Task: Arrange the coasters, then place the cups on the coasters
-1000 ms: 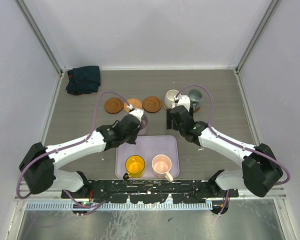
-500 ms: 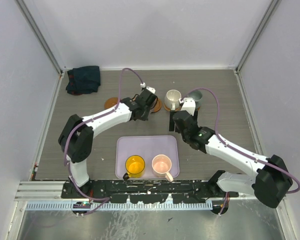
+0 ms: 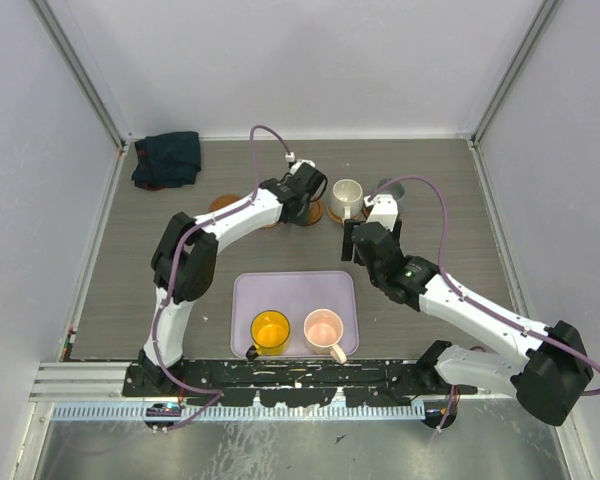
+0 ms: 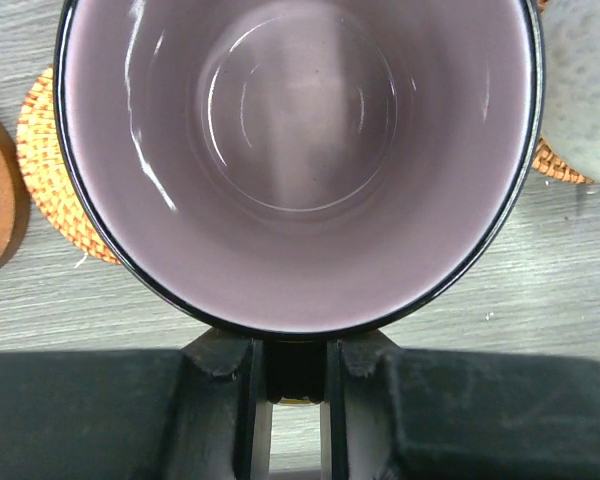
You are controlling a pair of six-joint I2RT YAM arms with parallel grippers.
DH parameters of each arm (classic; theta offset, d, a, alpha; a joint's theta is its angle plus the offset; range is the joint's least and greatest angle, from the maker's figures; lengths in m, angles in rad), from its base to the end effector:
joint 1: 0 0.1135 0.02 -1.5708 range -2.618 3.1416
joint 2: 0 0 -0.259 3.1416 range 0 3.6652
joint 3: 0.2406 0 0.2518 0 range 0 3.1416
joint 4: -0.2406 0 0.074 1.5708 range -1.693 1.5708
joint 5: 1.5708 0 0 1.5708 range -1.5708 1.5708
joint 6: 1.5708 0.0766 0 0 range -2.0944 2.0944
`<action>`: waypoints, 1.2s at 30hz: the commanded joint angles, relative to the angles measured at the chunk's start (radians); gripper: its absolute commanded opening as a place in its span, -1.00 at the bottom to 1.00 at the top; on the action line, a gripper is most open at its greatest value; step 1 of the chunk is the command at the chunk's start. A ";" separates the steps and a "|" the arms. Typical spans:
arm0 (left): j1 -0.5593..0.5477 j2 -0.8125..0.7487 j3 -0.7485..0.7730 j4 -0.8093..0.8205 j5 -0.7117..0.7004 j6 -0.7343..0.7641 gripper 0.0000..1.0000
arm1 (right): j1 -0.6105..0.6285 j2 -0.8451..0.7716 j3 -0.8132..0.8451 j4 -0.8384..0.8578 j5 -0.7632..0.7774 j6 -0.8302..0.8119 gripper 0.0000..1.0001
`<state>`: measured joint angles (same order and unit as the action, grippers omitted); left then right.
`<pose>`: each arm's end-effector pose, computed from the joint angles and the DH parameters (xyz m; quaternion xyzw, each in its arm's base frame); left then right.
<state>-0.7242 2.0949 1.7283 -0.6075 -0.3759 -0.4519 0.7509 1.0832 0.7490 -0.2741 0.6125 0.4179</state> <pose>0.3789 -0.2976 0.1859 0.0730 0.9378 -0.0116 0.3393 0.2212 0.1462 0.2407 -0.0024 0.8566 0.0206 0.5155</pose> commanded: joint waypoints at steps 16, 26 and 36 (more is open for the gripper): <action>0.005 0.044 0.092 0.101 0.002 -0.077 -1.00 | 0.005 0.004 0.025 0.026 -0.002 -0.025 0.51; 0.006 0.086 0.118 0.114 0.006 -0.091 -1.00 | 0.006 -0.003 0.019 0.026 -0.014 -0.022 0.51; 0.007 0.088 0.109 0.106 0.001 -0.106 -0.96 | 0.005 -0.008 0.018 0.021 -0.014 -0.021 0.51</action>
<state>-0.7242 2.2086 1.8023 -0.5724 -0.3443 -0.5388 0.7509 1.0874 0.7490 -0.2745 0.5968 0.3985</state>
